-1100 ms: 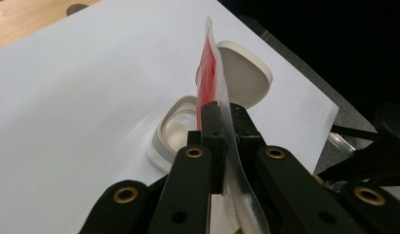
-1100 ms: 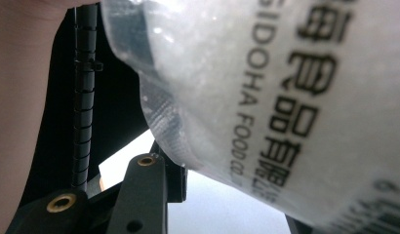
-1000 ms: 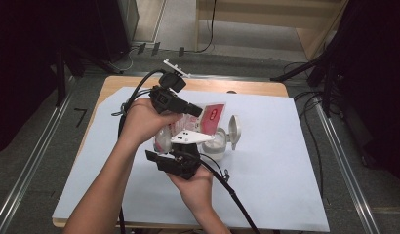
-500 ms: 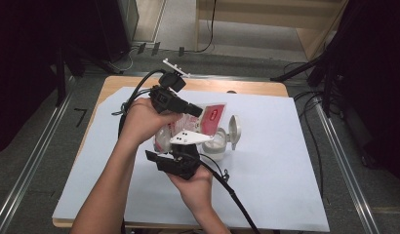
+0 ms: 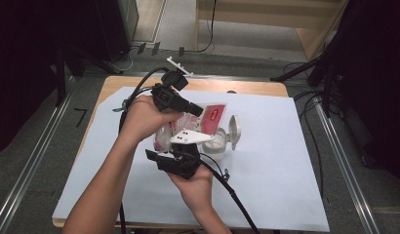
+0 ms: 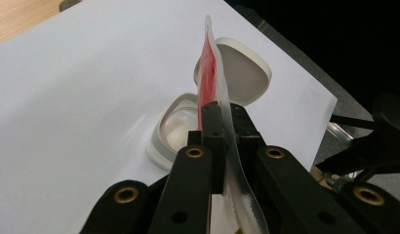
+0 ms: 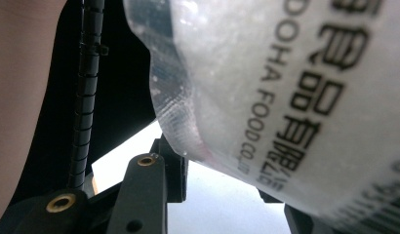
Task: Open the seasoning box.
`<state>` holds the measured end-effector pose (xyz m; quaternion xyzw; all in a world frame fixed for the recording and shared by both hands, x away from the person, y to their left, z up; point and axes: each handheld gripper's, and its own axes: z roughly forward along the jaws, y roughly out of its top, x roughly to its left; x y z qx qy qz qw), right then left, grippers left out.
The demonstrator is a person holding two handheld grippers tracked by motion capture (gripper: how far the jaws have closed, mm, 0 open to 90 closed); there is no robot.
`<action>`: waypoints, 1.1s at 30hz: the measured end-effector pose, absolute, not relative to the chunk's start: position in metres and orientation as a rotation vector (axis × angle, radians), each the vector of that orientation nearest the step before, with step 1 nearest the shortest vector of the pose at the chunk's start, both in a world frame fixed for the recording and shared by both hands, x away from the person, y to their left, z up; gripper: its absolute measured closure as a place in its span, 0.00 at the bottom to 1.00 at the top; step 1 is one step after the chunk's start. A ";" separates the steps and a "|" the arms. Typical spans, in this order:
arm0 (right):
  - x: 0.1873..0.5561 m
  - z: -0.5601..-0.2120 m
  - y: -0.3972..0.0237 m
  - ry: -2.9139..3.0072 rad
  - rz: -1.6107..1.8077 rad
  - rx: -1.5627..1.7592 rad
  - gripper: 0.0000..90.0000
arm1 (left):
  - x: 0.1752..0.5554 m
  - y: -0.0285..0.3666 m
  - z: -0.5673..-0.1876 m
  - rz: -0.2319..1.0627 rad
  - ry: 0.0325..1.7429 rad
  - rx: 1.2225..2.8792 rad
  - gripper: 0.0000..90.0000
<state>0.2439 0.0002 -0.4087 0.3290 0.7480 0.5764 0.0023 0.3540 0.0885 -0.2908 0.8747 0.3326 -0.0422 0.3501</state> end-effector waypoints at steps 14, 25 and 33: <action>0.244 -0.407 -0.001 2.344 1.803 1.047 0.70 | 0.353 0.087 -0.290 -0.107 0.863 2.256 0.98; 0.245 -0.407 -0.003 2.327 1.805 1.045 0.70 | 0.352 0.084 -0.288 -0.086 0.860 2.248 0.98; 0.249 -0.406 -0.008 2.315 1.813 1.076 0.70 | 0.356 0.078 -0.287 -0.071 0.851 2.267 0.98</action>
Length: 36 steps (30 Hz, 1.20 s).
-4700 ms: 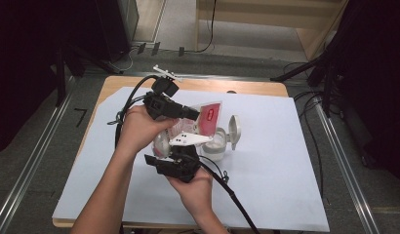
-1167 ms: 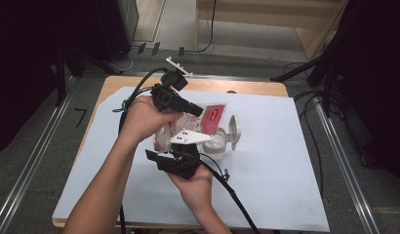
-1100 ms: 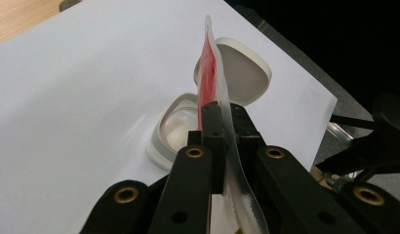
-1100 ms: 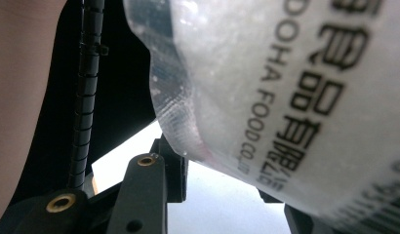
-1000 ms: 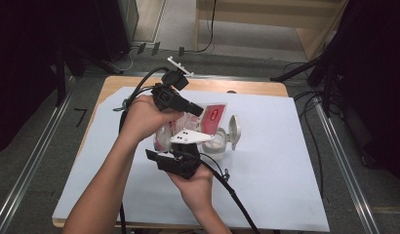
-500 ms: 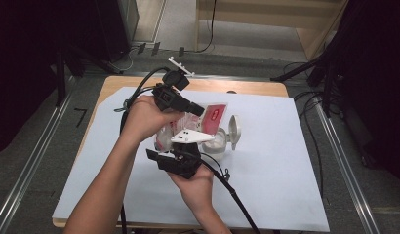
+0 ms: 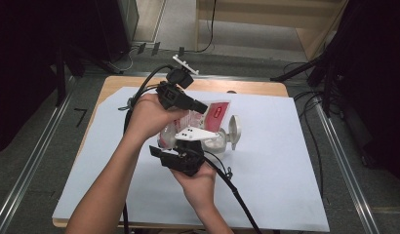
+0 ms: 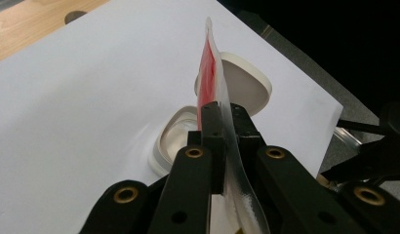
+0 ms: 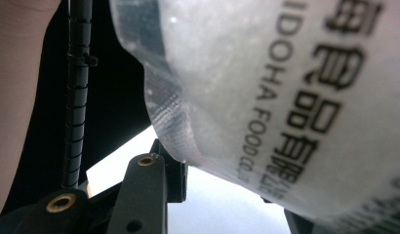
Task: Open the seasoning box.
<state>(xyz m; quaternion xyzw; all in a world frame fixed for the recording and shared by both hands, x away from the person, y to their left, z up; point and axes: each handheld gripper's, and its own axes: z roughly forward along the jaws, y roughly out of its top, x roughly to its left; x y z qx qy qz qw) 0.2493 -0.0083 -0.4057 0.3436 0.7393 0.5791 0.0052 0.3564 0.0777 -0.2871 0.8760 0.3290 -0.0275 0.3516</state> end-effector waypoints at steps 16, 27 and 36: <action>0.251 -0.408 -0.014 2.290 1.794 1.102 0.70 | 0.358 0.068 -0.289 -0.050 0.864 2.268 0.98; 0.251 -0.411 -0.017 2.285 1.809 1.105 0.71 | 0.358 0.063 -0.292 -0.045 0.877 2.273 0.98; 0.248 -0.411 -0.013 2.300 1.798 1.082 0.71 | 0.354 0.073 -0.292 -0.054 0.866 2.264 0.98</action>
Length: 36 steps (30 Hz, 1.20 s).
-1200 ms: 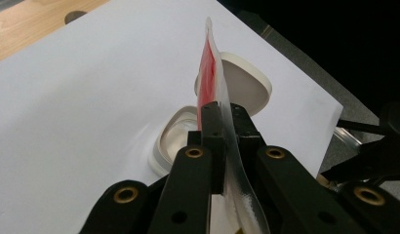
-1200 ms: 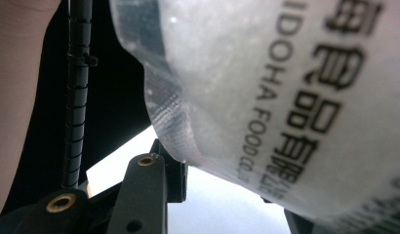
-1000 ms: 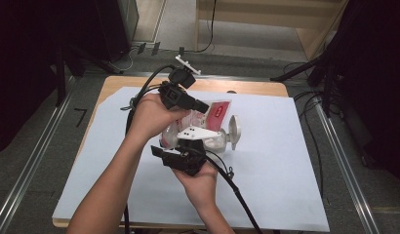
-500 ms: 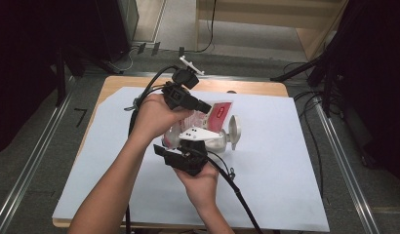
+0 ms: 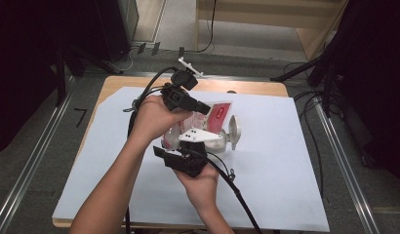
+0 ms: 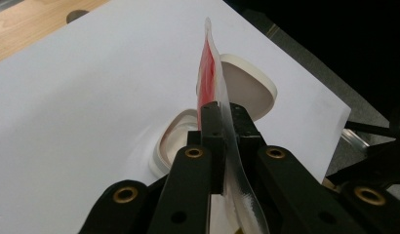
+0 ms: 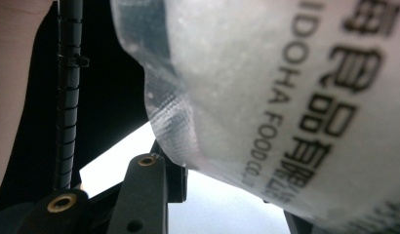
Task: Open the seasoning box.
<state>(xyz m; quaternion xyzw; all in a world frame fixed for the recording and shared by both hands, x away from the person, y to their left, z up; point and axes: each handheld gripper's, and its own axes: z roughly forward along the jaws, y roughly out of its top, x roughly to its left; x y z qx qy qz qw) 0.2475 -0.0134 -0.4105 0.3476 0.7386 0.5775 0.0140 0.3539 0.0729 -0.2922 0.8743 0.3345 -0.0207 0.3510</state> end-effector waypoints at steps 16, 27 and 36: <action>0.242 -0.409 -0.008 2.346 1.782 1.037 0.71 | 0.342 0.084 -0.292 -0.040 0.882 2.194 0.98; 0.242 -0.407 -0.011 2.357 1.800 1.082 0.71 | 0.344 0.082 -0.294 -0.055 0.885 2.182 0.97; 0.241 -0.407 -0.009 2.344 1.812 1.071 0.71 | 0.341 0.081 -0.292 -0.049 0.881 2.184 0.97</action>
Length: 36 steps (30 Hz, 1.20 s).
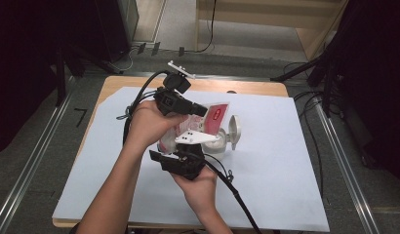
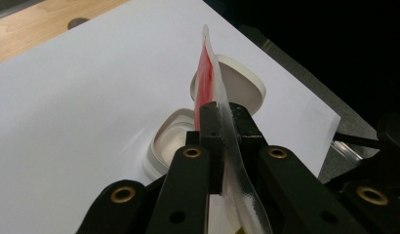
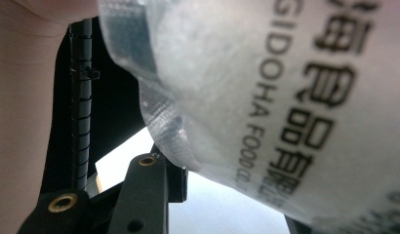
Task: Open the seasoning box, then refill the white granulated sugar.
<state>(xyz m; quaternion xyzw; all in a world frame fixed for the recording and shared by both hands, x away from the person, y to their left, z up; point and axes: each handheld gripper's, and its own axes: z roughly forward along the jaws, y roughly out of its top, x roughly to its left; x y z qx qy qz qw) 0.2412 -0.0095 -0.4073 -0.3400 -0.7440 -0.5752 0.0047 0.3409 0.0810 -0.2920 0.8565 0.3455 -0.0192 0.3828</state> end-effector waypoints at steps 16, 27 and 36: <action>0.242 -0.407 -0.010 -2.343 -1.787 -1.068 0.69 | 0.343 0.079 -0.293 -0.058 0.880 2.183 0.97; 0.242 -0.406 -0.008 -2.338 -1.809 -1.056 0.71 | 0.338 0.081 -0.289 -0.033 0.887 2.168 0.97; 0.244 -0.406 -0.006 -2.311 -1.811 -1.050 0.71 | 0.338 0.082 -0.288 -0.008 0.895 2.169 0.97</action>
